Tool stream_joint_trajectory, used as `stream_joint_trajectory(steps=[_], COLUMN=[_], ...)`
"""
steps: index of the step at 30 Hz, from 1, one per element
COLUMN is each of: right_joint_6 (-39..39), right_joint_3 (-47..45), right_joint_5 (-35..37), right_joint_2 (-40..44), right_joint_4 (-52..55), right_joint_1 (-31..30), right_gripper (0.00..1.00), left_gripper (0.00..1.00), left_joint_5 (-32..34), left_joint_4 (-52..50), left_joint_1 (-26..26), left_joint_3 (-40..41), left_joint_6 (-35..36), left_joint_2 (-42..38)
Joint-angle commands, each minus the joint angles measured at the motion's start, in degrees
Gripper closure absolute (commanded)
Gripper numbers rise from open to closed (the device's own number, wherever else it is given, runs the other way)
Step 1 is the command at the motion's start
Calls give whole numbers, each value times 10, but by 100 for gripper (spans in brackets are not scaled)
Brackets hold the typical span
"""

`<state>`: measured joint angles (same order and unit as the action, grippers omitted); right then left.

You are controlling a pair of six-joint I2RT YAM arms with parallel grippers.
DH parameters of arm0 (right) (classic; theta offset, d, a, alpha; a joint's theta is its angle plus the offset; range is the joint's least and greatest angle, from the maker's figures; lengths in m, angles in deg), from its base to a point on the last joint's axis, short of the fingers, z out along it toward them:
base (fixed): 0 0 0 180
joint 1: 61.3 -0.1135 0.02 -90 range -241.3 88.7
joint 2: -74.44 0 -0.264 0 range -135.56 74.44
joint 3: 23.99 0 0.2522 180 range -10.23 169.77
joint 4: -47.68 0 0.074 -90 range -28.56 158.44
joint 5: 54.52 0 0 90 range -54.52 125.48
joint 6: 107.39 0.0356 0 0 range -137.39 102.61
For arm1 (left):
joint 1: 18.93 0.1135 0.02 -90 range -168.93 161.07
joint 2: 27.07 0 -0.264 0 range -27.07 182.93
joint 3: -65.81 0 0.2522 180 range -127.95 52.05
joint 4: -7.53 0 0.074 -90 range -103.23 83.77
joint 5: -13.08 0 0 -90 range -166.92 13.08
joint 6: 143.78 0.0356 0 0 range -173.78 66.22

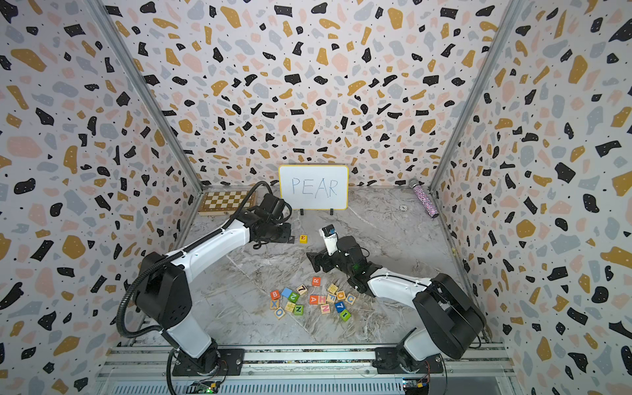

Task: Spell the uppercase word “pear” with letter blocks
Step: Place the letter block at the center of the board, then pick up the letter block from the center of the board.

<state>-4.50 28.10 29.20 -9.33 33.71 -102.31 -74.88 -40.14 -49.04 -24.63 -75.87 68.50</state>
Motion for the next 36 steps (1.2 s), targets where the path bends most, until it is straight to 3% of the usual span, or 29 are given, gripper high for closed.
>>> stream_joint_trajectory(steps=[1,8,14,16,20,23,25,31,36], right_joint_6=[7,33,61,60,67,55,41,-15,-46], right_joint_3=[33,31,7,6,2,-4,4,42,94], right_joint_5=[-10,-8,-26,-31,-62,-80,-82,-74,-67], right_joint_2=[7,70,120,131,134,127,110,57,0], right_joint_4=[44,170,274,298,323,326,342,389,442], right_joint_1=[-4,-18,-42,-52,-59,-78,-89,-105,-109], right_gripper=[3,4,11,16,23,28,31,36,37], left_gripper=[78,74,67,58,54,39,29,14,1], left_joint_5=[-12,-48,-148,-187,-245,-279,-289,-298,-294], left_joint_4=[55,136,222,245,272,300,324,322,315], left_joint_1=[1,1,0,-1,-4,-12,-21,-29,-52], left_joint_3=[46,190,318,355,415,467,502,562,577], left_joint_6=[34,74,92,96,112,121,115,111,116], left_joint_2=[-52,-180,-281,-307,-356,-406,-442,-527,-540])
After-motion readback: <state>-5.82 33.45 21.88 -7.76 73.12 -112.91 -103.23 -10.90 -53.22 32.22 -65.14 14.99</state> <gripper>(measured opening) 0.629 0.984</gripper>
